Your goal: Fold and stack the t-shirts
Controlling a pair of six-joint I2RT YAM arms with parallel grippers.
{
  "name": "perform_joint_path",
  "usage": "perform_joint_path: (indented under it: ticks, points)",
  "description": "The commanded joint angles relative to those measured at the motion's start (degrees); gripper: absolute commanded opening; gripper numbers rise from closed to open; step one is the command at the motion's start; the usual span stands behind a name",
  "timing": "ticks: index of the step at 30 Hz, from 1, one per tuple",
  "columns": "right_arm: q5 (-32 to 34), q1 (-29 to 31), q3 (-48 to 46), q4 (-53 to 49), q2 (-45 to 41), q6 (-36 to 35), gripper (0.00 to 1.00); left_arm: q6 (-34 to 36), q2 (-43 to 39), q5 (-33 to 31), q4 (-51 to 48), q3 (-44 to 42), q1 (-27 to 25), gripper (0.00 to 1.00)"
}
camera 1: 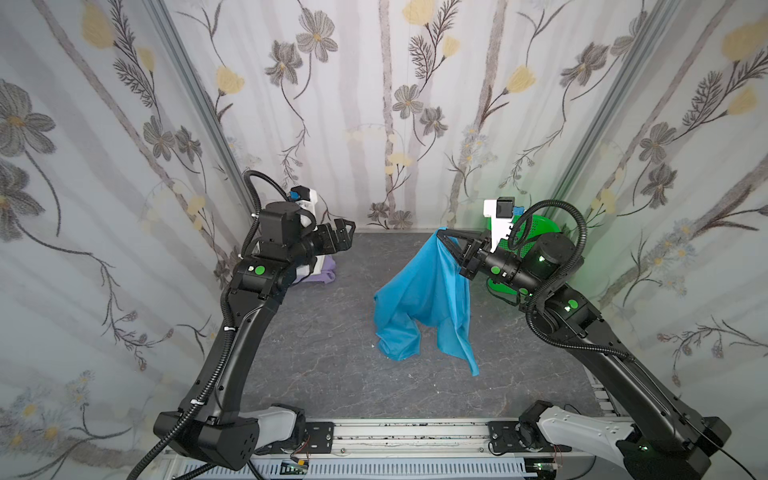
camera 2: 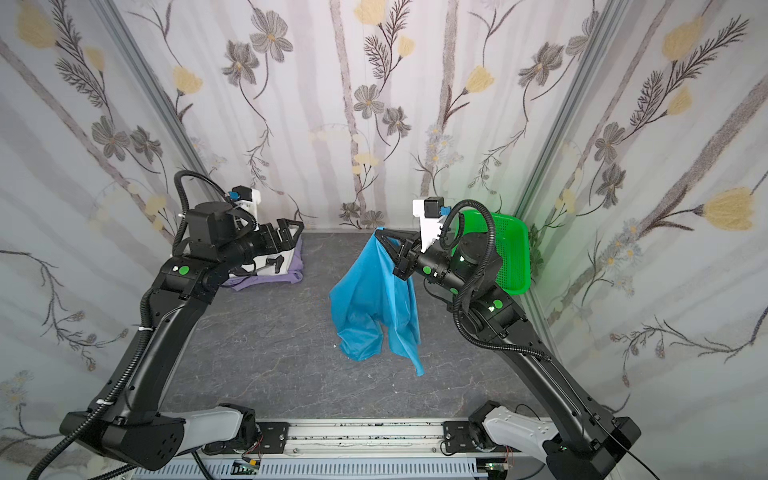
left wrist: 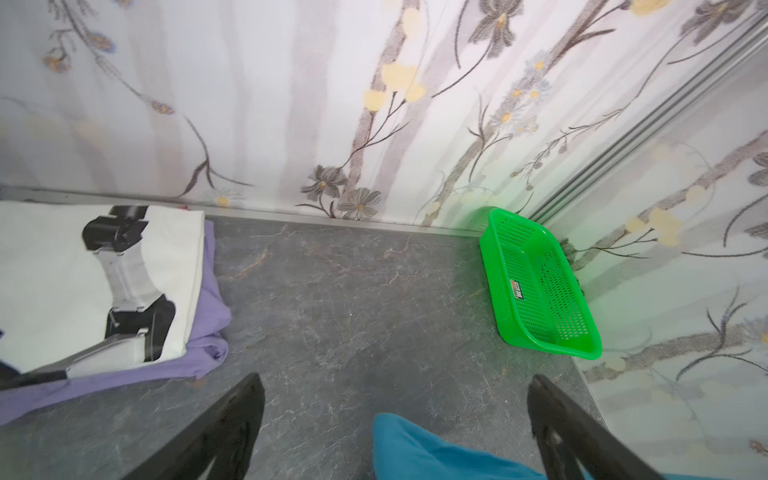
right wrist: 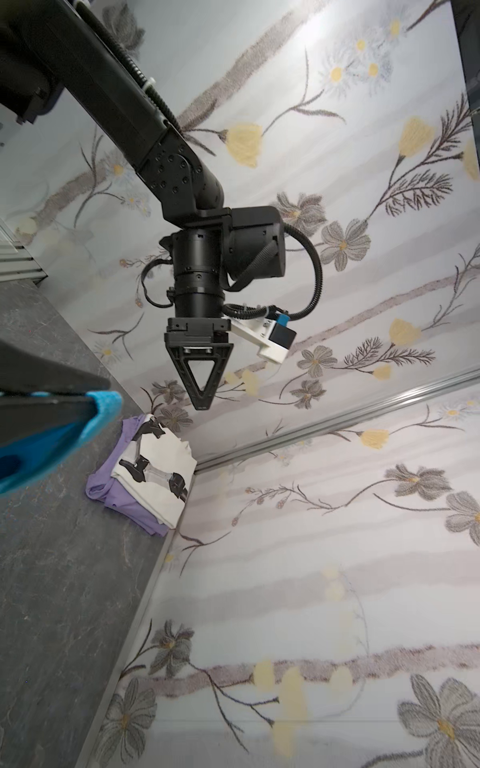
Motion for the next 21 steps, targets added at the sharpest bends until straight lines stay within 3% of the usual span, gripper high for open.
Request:
perform_joint_path:
  ticks: [1,6,10,15,21]
  points:
    - [2.7,-0.2,2.9,0.2,2.4,1.5,0.0,0.2,-3.2,8.0,-0.5,-3.2,1.0,1.0]
    - [2.1,0.1,8.3,2.2,7.7,3.6,0.0,-0.9,-8.2,24.6,7.7,-12.6,0.3,1.0]
    - [10.9,1.5,11.5,2.0,10.6,4.3,0.0,-0.2,-12.0,34.9,13.5,-21.0,-4.6,1.0]
    - [13.9,1.8,12.6,3.9,12.5,5.7,0.0,1.2,-11.7,26.5,14.8,-25.6,-14.2,1.0]
    - [12.6,2.4,13.8,2.6,12.2,5.4,0.0,2.3,-13.9,13.4,21.6,-28.2,-14.7,1.0]
